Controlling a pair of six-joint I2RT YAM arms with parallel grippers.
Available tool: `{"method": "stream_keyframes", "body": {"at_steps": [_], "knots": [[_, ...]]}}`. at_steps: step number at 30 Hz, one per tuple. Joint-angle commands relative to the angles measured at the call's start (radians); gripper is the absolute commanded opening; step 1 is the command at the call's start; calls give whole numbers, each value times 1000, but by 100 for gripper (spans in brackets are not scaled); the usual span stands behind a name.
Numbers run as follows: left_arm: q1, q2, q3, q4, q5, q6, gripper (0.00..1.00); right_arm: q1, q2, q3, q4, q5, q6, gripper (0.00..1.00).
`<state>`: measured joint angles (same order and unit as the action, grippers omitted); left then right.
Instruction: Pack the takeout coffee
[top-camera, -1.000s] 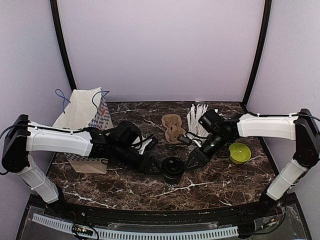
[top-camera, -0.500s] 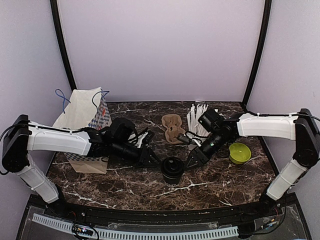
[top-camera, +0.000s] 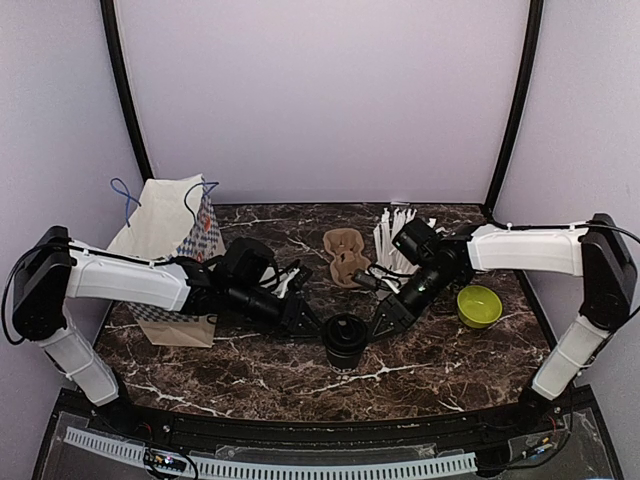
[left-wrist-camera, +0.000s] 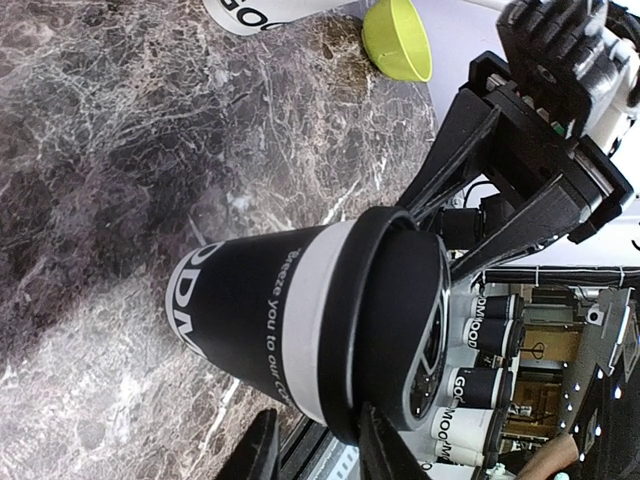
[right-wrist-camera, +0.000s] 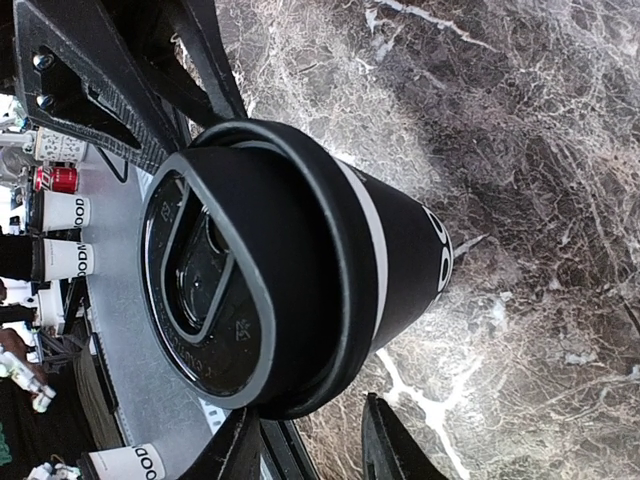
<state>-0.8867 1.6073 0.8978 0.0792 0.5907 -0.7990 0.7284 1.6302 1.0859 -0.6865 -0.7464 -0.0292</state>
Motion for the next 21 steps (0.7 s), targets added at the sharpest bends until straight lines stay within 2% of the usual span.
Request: {"method": "stream_keyframes", "body": {"at_steps": [1, 5, 10, 16, 21], "knots": [[11, 68, -12, -82, -9, 1, 27, 3, 51, 27, 21, 63, 0, 34], [21, 151, -58, -170, -22, 27, 23, 5, 103, 18, 19, 190, 8, 31], [24, 219, -122, -153, 8, 47, 22, 7, 149, 42, -9, 228, 3, 29], [2, 120, -2, -205, -27, 134, 26, 14, 108, 22, -8, 307, -23, 26], [-7, 33, 77, -209, -47, 170, 33, 16, 53, 67, -65, 199, -99, 28]]}}
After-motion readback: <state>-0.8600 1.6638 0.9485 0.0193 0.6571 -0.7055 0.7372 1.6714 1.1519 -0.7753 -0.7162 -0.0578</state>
